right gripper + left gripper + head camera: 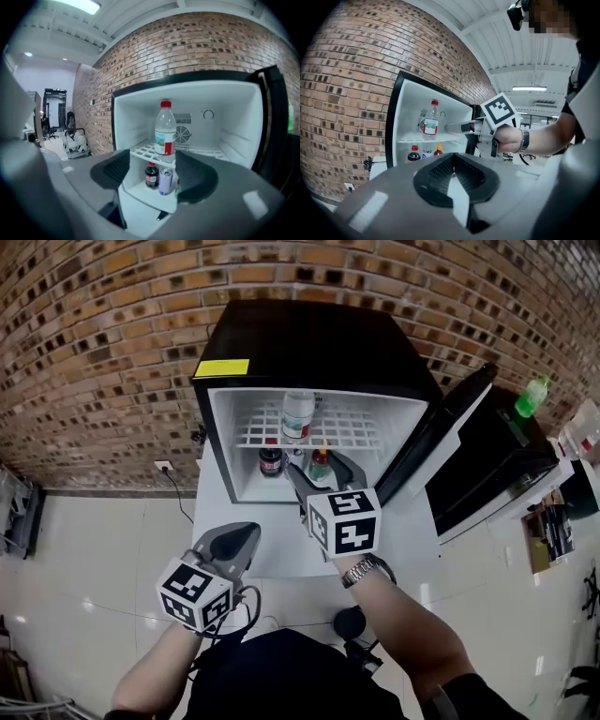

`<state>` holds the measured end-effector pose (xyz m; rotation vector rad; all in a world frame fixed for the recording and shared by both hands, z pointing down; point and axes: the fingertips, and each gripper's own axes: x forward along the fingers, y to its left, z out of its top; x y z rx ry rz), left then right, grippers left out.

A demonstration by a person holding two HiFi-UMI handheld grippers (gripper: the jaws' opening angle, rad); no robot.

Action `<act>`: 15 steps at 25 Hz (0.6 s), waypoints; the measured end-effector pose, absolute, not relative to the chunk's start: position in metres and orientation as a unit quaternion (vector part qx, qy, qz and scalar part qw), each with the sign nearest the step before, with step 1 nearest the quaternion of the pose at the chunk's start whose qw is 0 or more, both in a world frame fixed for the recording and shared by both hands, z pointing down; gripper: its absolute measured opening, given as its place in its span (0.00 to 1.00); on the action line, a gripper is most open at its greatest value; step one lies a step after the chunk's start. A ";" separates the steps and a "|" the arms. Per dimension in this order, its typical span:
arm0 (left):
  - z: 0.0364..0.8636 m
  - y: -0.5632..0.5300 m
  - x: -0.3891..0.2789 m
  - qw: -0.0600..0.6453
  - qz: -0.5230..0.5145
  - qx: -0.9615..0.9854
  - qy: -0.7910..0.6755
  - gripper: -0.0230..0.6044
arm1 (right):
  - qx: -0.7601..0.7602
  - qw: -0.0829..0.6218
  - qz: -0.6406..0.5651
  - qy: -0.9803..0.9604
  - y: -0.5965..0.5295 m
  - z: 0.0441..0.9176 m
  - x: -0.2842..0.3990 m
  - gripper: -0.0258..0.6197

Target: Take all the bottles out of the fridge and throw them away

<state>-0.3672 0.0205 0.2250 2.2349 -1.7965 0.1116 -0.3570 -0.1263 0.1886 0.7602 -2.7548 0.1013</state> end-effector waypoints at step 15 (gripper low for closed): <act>0.229 0.011 -0.421 0.140 0.039 0.773 -0.617 0.04 | 0.323 0.171 0.036 -0.930 -0.210 0.208 -0.425 0.54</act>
